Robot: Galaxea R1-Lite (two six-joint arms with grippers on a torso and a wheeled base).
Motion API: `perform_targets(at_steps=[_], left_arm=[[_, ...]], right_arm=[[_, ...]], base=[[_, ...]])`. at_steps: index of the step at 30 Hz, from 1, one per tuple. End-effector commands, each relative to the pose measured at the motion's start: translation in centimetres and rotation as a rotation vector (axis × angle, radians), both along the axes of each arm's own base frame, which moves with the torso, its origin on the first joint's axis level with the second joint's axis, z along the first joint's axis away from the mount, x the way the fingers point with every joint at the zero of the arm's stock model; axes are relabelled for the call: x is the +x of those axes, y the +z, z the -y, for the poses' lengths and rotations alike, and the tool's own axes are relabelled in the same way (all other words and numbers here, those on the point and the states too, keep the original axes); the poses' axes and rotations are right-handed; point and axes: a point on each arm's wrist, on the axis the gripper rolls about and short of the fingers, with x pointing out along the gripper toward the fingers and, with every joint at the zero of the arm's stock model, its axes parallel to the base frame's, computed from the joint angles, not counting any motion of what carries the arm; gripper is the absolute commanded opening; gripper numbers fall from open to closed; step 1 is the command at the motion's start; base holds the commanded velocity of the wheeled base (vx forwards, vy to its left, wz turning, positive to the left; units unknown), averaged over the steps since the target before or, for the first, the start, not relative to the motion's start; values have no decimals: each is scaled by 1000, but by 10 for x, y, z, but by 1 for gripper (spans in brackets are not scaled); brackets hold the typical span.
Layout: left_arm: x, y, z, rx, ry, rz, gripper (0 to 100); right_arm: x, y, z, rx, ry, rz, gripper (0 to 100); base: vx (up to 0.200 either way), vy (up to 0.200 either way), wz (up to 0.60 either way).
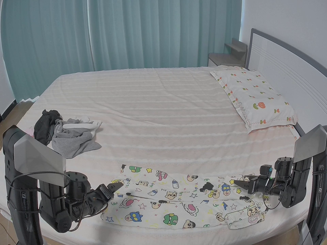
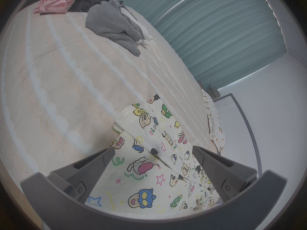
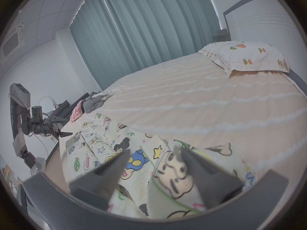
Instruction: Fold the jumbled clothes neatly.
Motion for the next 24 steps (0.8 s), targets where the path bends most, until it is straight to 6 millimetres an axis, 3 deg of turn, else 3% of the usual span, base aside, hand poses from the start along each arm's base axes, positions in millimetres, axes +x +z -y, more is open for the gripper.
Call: perform_targets(at_steps=[1,5,11,17,24], left_arm=[[1,1,0,-5,0,15,100],[1,1,0,-6,1,15,100],[1,1,0,-5,0,15,100],[1,1,1,-5,-2,15,100],[1,1,0,-4,-2,14,100]], right_arm=[[2,0,6,3,-23,15,100],[0,13,14,10,-39,49,100],[3,16,10,9,-26,65,100],[14,17,-16,7,62,90,100],[24,10,-20,-15,81,14,100]], base=[[0,0,0],[0,0,0],[0,0,0],[0,0,0],[0,0,0]])
